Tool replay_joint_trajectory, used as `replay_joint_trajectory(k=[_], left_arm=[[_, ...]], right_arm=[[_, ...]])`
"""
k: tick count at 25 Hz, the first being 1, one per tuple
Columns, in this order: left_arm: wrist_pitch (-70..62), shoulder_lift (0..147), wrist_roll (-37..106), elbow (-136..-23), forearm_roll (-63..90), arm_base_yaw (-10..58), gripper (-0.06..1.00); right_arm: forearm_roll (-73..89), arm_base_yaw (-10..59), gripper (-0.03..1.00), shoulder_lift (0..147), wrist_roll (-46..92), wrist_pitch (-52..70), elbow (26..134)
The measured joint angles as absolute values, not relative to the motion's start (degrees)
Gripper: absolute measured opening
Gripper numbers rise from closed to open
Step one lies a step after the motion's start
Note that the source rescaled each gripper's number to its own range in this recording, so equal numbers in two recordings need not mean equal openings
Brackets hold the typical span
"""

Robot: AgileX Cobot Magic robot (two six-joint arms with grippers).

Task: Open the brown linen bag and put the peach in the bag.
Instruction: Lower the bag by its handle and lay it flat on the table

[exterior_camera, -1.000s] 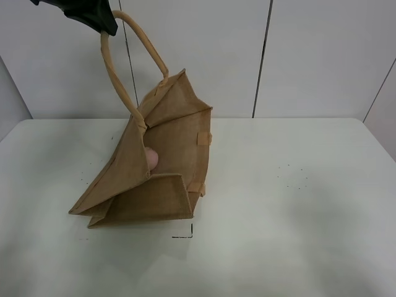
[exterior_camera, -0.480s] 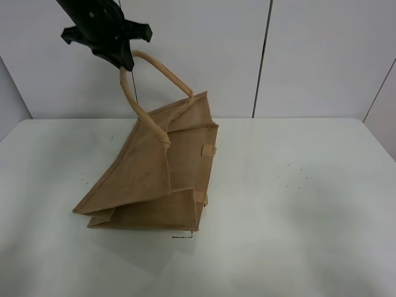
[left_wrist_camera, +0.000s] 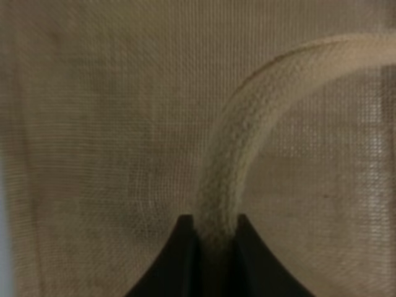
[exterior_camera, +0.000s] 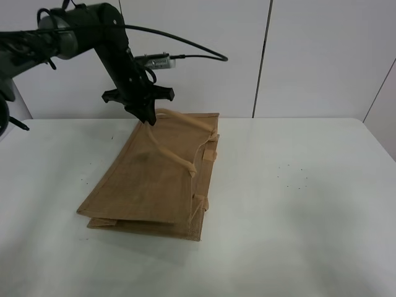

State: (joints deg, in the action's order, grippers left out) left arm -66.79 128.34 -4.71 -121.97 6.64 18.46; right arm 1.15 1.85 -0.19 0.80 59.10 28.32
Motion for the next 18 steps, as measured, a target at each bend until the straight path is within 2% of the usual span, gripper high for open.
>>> replay_joint_trajectory(k=[6, 8, 12, 13, 15, 18], left_arm=[[-66.6, 132.5, -2.7, -121.9, 7.4, 18.5, 0.02], [-66.6, 132.5, -1.7, -121.9, 7.4, 18.5, 0.17], [-66.6, 132.5, -1.4, -121.9, 7.5, 18.5, 0.76], [-66.6, 132.5, -1.4, -121.9, 7.5, 18.5, 0.86], [-66.7, 132.5, -1.3, -121.9, 7.5, 18.5, 0.95], [-66.7, 132.0, -1.3, -121.9, 6.2, 18.5, 0.99]], right_arm=[[1.2, 1.9, 1.0, -0.2, 0.8, 59.1, 28.3], [1.2, 1.9, 1.0, -0.2, 0.8, 59.1, 28.3], [1.2, 1.9, 1.0, -0.2, 0.8, 59.1, 28.3], [1.2, 1.9, 1.0, -0.2, 0.8, 59.1, 28.3], [1.2, 1.9, 1.0, -0.2, 0.8, 59.1, 28.3], [1.2, 1.9, 1.0, -0.2, 0.8, 59.1, 28.3]])
